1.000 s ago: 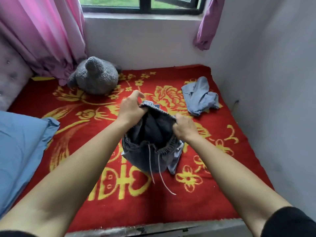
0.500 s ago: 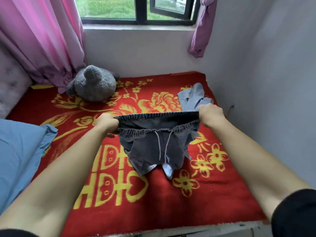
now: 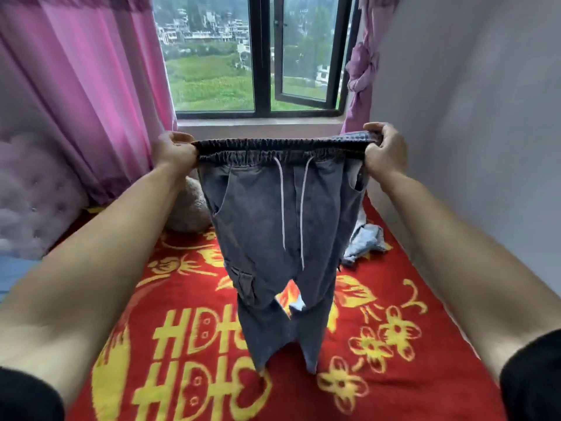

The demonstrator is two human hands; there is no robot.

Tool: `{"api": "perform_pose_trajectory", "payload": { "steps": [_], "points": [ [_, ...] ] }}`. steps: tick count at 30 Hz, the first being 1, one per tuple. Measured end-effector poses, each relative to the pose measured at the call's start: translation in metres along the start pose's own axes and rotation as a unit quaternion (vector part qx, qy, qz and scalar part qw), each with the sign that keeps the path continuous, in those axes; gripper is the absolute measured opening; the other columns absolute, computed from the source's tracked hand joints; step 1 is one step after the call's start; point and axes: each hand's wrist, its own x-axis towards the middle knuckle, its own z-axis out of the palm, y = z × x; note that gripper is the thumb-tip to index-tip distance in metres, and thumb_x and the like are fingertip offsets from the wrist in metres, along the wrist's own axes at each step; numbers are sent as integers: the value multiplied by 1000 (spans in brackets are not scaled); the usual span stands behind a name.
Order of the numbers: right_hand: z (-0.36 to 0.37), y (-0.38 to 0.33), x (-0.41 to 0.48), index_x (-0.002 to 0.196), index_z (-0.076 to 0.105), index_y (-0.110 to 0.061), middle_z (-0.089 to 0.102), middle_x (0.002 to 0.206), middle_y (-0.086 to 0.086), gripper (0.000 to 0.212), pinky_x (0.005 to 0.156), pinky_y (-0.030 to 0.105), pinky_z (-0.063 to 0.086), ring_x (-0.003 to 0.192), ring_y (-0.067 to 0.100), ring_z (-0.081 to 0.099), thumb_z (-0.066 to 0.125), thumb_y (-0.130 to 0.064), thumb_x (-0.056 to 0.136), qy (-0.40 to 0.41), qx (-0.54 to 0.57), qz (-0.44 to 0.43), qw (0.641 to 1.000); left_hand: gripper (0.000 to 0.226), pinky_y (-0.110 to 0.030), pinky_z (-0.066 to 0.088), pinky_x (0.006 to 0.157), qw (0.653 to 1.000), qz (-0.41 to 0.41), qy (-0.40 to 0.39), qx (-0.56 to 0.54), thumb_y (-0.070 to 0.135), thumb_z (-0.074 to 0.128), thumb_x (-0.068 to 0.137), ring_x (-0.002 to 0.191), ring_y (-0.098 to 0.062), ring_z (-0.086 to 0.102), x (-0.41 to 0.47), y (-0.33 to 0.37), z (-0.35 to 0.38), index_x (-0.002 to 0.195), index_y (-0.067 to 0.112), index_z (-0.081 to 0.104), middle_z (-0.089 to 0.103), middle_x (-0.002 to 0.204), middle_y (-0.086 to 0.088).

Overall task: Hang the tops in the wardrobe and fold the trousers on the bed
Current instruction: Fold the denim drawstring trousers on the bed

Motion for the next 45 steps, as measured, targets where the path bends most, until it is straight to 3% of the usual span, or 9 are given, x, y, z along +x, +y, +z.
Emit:
{"api": "perform_pose_trajectory", "payload": {
  "steps": [3, 8, 13, 20, 26, 29, 32, 38, 45],
  "points": [
    [-10, -35, 11, 120, 66, -11, 70, 117, 9, 55, 97, 24, 43, 109, 25, 63, 40, 6, 75, 45, -33, -95, 994, 28, -39, 60, 78, 991, 33, 94, 90, 17, 54, 76, 91, -24, 68, 4, 33, -9, 101, 16, 66, 69, 97, -5],
    [-29, -69, 33, 126, 61, -13, 66, 125, 9, 54, 96, 24, 42, 116, 25, 58, 37, 1, 80, 31, -70, -82, 994, 38, -29, 52, 39, 994, -74, -85, 17, 18, 35, 95, 45, -21, 67, -4, 67, -6, 117, 3, 63, 68, 78, -15],
    [-28, -89, 29, 124, 59, -15, 64, 122, 7, 38, 86, 20, 39, 104, 18, 58, 35, -8, 95, 134, -34, -187, 973, 26, -40, 60, 69, 974, 56, 71, -210, 5, 40, 89, 86, -27, 70, 2, 108, 3, 110, 5, 56, 66, 107, -16],
    [-31, -110, 41, 116, 60, -8, 65, 114, 11, 37, 87, 26, 40, 102, 22, 57, 34, -5, 90, 168, -5, -189, 968, 23, -9, 44, 70, 957, 252, 144, -21, 10, 49, 80, 79, -6, 59, 17, 124, 1, 97, 18, 61, 63, 96, 2],
    [-24, -103, 45, 108, 63, -14, 64, 99, -3, 30, 84, 22, 44, 98, 20, 62, 38, -9, 92, 143, 20, -153, 977, 22, -43, 61, 69, 989, 117, 75, -53, 5, 53, 79, 86, -27, 71, 30, 107, -1, 87, 21, 64, 69, 103, -12],
    [-11, -99, 47, 103, 62, -22, 63, 93, -7, 27, 86, 35, 54, 95, 21, 66, 39, -12, 92, 93, 41, -136, 985, 19, -32, 55, 43, 993, 45, 8, -106, -1, 56, 89, 59, -22, 68, 31, 102, 7, 86, 17, 56, 66, 93, -11],
    [-12, -103, 54, 103, 64, -20, 58, 87, -14, 28, 71, 3, 38, 86, 8, 59, 41, -16, 88, 141, 45, -131, 980, 14, -24, 51, 39, 993, -8, -54, -107, 4, 52, 92, 43, -11, 60, 36, 104, 6, 99, 15, 57, 62, 76, -5],
    [-10, -116, 74, 106, 65, -15, 58, 86, -16, 31, 65, 1, 34, 73, -9, 52, 41, -18, 86, 176, 60, -172, 967, 10, -17, 42, 40, 990, -32, -104, -88, 22, 54, 85, 39, -7, 54, 55, 116, 5, 92, 22, 61, 59, 61, 5],
    [42, -99, 125, 128, 60, -3, 65, 122, 20, 48, 95, 42, 54, 108, 37, 64, 42, -10, 84, -52, -131, -12, 990, 28, -34, 58, 46, 970, -111, -207, 55, 11, 36, 99, 61, -24, 71, 94, 96, 32, 101, 10, 63, 72, 87, -14]
  ]
}}
